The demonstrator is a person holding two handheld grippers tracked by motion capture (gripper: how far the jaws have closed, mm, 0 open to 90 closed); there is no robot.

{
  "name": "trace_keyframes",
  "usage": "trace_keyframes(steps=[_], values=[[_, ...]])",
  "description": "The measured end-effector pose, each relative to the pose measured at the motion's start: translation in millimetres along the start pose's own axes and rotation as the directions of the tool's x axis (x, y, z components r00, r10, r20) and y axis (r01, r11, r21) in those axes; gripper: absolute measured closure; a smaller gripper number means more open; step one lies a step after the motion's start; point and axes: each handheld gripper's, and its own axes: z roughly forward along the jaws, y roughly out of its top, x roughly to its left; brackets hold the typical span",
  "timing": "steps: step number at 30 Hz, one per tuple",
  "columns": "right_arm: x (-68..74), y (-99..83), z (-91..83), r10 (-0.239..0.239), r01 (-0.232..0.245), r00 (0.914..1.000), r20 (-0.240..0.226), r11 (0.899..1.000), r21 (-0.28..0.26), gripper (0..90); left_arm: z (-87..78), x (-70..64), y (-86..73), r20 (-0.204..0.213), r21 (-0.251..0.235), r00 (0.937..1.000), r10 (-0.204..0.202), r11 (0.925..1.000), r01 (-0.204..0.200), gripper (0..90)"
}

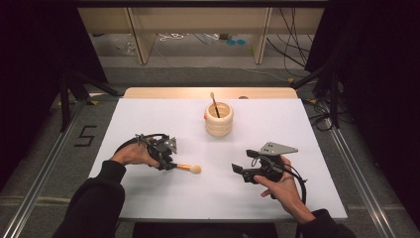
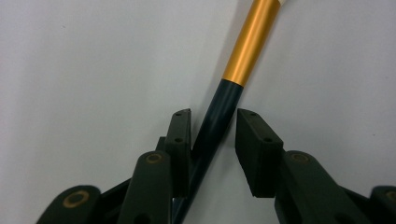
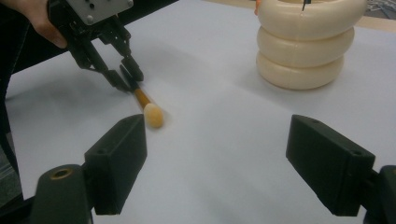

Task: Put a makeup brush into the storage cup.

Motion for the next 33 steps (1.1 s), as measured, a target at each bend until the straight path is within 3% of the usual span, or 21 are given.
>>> trace_keyframes(steps=[8,17,25,29,30,33], values=[[0.3,-0.5,2.2,0.000,0.000,0.9999,-0.012,1.000,-0.017,21.2,0.3,-2.3,5.0,0.002,0.040,1.0000,-0.009,0.9992,0.009,71.3],[1.3,-0.3,1.7,0.015,-0.015,0.9997,-0.020,1.000,0.000,21.3,1.2,-3.6,10.7,0.003,0.080,0.9998,-0.019,0.9966,0.018,75.6],[1.2,-0.3,1.9,0.012,-0.012,0.9997,-0.021,1.000,-0.002,21.3,2.0,-3.9,18.5,0.001,0.143,0.9990,-0.044,0.9888,0.043,77.3],[1.1,-0.5,1.8,0.013,-0.013,0.9997,-0.021,1.000,-0.002,21.3,2.4,-4.9,20.3,-0.003,0.155,0.9974,-0.072,0.9854,0.071,77.5],[1.1,-0.4,1.7,0.012,-0.012,0.9997,-0.020,1.000,-0.001,21.4,2.5,-4.1,20.8,-0.008,0.157,0.9982,-0.059,0.9858,0.060,77.6],[1.3,-0.6,2.1,0.009,-0.009,0.9998,-0.019,1.000,0.000,21.4,2.3,-4.6,22.5,-0.012,0.170,0.9971,-0.075,0.9825,0.076,78.1]])
